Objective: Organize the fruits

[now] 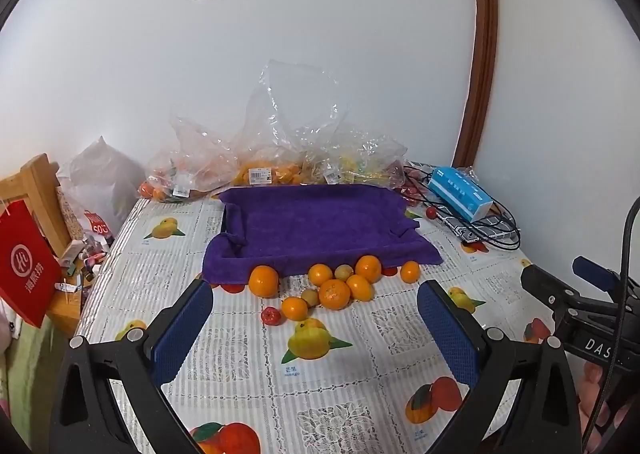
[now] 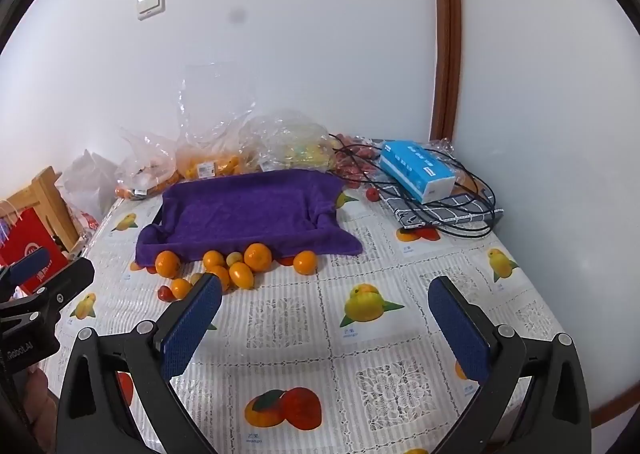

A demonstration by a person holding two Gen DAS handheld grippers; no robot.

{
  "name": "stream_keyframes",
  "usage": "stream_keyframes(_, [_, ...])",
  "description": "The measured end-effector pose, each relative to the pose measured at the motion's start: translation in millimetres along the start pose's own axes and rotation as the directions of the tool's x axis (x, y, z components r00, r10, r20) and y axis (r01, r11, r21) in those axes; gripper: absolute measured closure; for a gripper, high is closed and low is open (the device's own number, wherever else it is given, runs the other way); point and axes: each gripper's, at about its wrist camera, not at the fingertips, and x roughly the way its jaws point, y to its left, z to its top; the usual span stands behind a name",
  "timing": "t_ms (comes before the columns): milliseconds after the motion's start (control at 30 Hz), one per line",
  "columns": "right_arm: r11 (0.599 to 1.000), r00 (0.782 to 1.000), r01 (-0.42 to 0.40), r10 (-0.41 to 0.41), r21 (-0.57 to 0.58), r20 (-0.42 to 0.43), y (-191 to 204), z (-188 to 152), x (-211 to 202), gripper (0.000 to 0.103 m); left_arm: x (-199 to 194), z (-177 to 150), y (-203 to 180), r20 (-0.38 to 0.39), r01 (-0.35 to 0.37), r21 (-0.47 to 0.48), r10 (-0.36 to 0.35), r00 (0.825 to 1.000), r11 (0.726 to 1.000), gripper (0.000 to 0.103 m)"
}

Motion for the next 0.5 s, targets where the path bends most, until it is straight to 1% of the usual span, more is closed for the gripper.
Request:
stream_keyframes(67, [1.000, 1.000, 0.002, -0.002, -0.003, 0.004, 1.5, -1.7, -0.9, 0.001, -1.5, -3.6, -0.9, 0.002, -0.001, 0.006, 0.001, 1.000, 1.000, 0.001])
stream_keyframes(500, [1.000, 1.000, -0.012, 0.012, -0.012, 0.001, 7.0, -6.4, -1.7, 0.001, -2.5, -1.6, 1.6, -0.005, -0.007, -0.008, 0.007, 1.000, 1.000, 0.001])
